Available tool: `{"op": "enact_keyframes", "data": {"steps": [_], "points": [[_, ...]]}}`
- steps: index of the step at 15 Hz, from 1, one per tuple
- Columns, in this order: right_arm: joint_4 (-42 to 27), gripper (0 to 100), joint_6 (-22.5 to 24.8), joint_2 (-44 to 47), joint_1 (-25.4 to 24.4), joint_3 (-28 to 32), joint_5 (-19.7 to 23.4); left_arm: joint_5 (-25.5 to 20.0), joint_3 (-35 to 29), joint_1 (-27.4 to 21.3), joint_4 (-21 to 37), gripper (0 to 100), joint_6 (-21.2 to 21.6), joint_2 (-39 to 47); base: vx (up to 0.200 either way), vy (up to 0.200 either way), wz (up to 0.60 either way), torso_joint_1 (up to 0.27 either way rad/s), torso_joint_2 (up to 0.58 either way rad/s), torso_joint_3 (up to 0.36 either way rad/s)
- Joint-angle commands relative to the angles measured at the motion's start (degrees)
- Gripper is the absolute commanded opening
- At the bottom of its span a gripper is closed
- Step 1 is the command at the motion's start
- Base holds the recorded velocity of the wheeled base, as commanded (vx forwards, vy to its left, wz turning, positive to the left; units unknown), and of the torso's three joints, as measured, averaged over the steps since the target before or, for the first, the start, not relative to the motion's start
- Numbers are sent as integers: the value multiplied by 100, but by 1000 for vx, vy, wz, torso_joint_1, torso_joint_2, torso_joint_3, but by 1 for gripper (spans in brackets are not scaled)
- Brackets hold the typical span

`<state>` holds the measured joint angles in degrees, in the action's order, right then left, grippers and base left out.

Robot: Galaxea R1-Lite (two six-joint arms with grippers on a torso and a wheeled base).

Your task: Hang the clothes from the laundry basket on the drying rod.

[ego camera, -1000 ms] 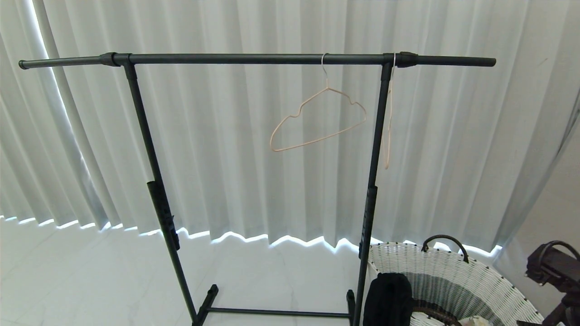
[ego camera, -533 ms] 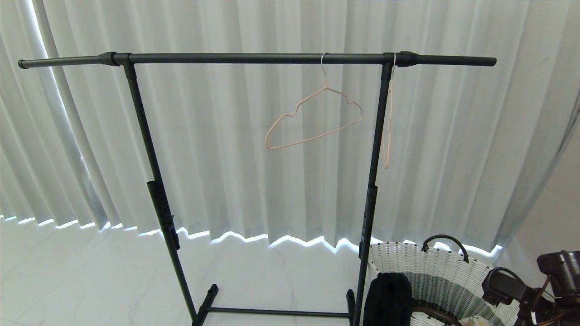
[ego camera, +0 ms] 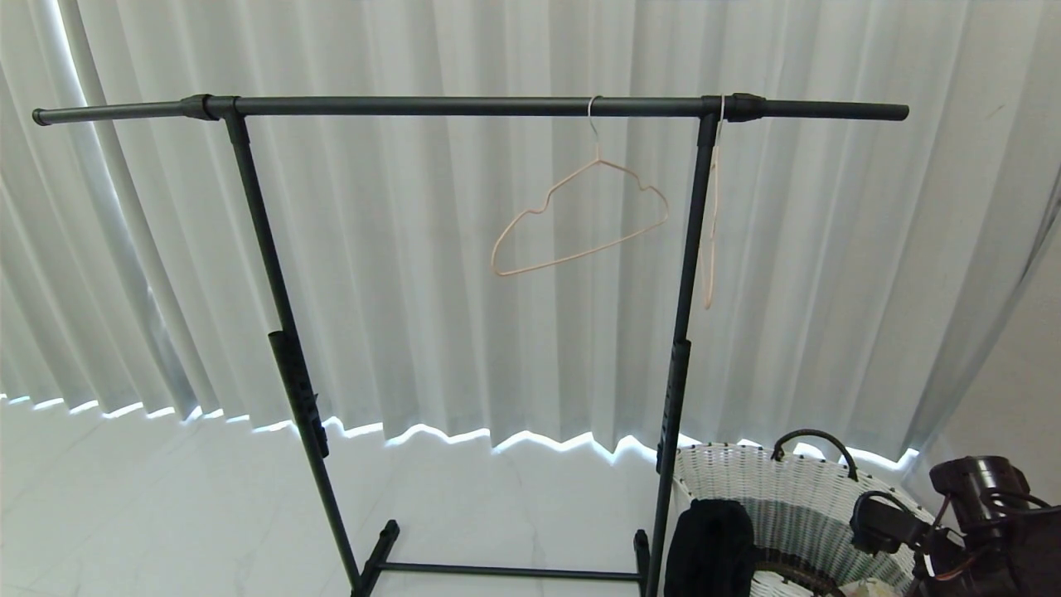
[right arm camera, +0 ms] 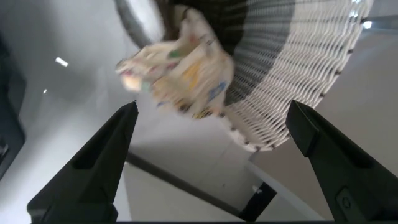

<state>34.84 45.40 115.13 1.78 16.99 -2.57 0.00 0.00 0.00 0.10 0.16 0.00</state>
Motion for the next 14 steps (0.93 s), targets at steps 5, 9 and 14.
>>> {"op": "enact_keyframes", "data": {"steps": [5, 9, 14], "points": [[515, 100, 426, 704, 349, 401, -209, 0, 0, 0, -1, 100, 2, 0, 0, 0, 0, 0, 0, 0], [1007, 100, 461, 1100, 358, 436, -209, 0, 0, 0, -1, 100, 2, 0, 0, 0, 0, 0, 0, 0], [1587, 0, 461, 1310, 411, 392, -6, 0, 0, 0, -1, 100, 2, 0, 0, 0, 0, 0, 0, 0]]}}
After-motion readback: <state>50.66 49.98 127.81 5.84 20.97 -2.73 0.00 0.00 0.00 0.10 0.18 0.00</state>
